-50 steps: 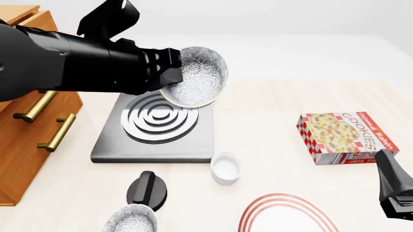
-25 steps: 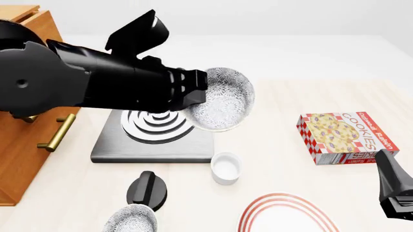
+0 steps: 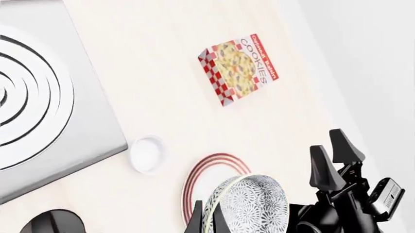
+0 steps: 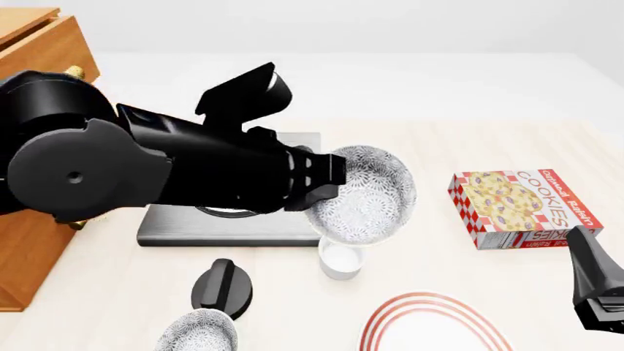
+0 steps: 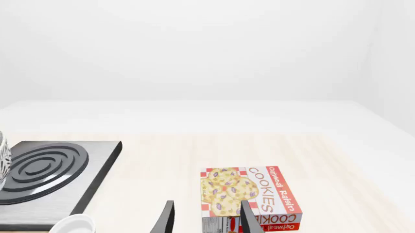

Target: Pick the akita bowl on the wooden cabinet and place it on the plate.

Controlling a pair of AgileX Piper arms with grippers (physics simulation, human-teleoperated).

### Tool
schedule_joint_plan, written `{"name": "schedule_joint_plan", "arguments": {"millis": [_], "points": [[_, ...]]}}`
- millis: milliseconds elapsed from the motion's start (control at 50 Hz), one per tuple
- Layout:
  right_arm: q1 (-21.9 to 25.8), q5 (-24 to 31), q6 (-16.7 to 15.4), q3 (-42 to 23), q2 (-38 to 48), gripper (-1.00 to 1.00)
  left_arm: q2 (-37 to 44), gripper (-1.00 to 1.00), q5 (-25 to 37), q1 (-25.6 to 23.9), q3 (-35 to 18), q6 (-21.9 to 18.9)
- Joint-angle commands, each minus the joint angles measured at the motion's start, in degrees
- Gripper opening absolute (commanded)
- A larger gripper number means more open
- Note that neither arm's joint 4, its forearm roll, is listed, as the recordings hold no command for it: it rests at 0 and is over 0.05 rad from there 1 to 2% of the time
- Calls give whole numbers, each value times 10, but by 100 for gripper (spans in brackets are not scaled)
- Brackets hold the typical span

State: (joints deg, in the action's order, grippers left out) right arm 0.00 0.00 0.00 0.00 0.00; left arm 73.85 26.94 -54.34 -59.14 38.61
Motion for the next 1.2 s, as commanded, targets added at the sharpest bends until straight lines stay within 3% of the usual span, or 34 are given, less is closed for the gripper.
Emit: {"name": "schedule_joint_plan", "arguments": {"millis": [20,380,780,1200], "points": [[0,0,0,0,0,100,10,-100,-12,-34,11,10],[0,0,0,0,0,100,30,-100,-24,-64,22,23],[0,0,0,0,0,100,59,-100,-44,-59,32,31],[0,0,0,0,0,100,117,-100,-60,-67,9,47]]}}
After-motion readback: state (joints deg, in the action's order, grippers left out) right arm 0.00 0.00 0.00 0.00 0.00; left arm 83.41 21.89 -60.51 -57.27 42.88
